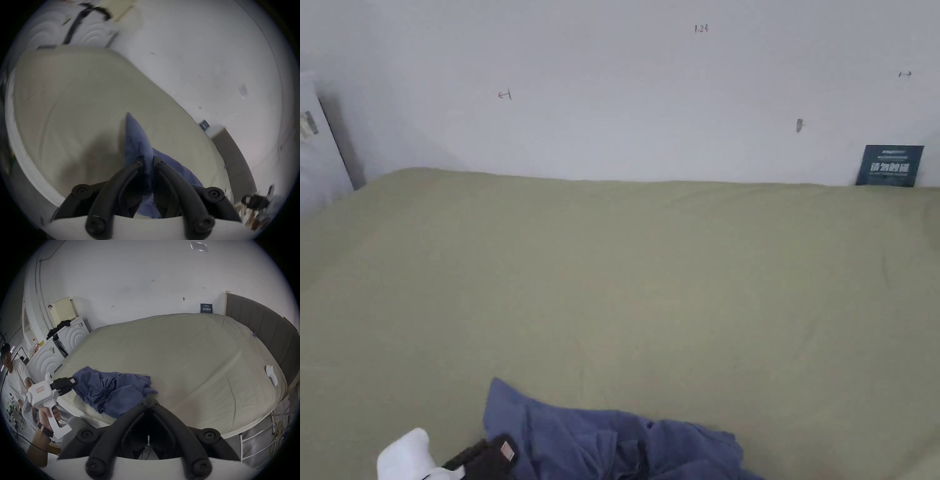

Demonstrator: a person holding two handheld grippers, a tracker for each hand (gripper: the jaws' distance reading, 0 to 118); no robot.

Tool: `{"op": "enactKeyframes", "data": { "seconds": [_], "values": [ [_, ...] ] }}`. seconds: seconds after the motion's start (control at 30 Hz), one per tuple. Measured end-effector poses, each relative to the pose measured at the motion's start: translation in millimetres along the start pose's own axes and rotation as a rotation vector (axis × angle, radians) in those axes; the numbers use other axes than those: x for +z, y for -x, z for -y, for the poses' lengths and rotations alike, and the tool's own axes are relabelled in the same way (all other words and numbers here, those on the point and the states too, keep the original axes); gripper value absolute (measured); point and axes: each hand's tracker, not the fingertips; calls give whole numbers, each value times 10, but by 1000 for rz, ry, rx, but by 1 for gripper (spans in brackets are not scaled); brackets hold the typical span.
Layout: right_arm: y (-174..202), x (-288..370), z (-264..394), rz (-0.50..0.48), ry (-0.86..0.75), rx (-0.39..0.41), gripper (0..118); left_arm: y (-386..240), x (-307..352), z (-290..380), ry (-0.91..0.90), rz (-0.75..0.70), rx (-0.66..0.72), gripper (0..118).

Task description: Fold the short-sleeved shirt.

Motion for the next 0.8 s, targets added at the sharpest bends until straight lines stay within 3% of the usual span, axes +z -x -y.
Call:
{"op": "enactKeyframes", "data": {
  "seconds": [0.13,0.3,0.53,0.6,0.67,0.73,0.8],
  "values": [
    [-58,30,16,16,0,-11,2,-586,-108,154,87,122,-208,10],
    [-151,111,11,38,-10,-26,2,-1191,-278,615,236,294,-336,10],
    [-309,241,-22,84,-36,-48,2,-1408,-691,1272,466,248,-399,11],
    [-341,270,-35,92,-47,-47,2,-1381,-668,1225,458,237,-356,21],
    [-366,271,-60,91,-58,-46,2,-1380,-581,1099,450,251,-282,54],
    [-377,243,-91,91,-65,-50,2,-1420,-442,894,437,309,-232,78],
    [-372,204,-105,91,-73,-54,2,-1455,-272,684,381,376,-235,79]
  ]
}}
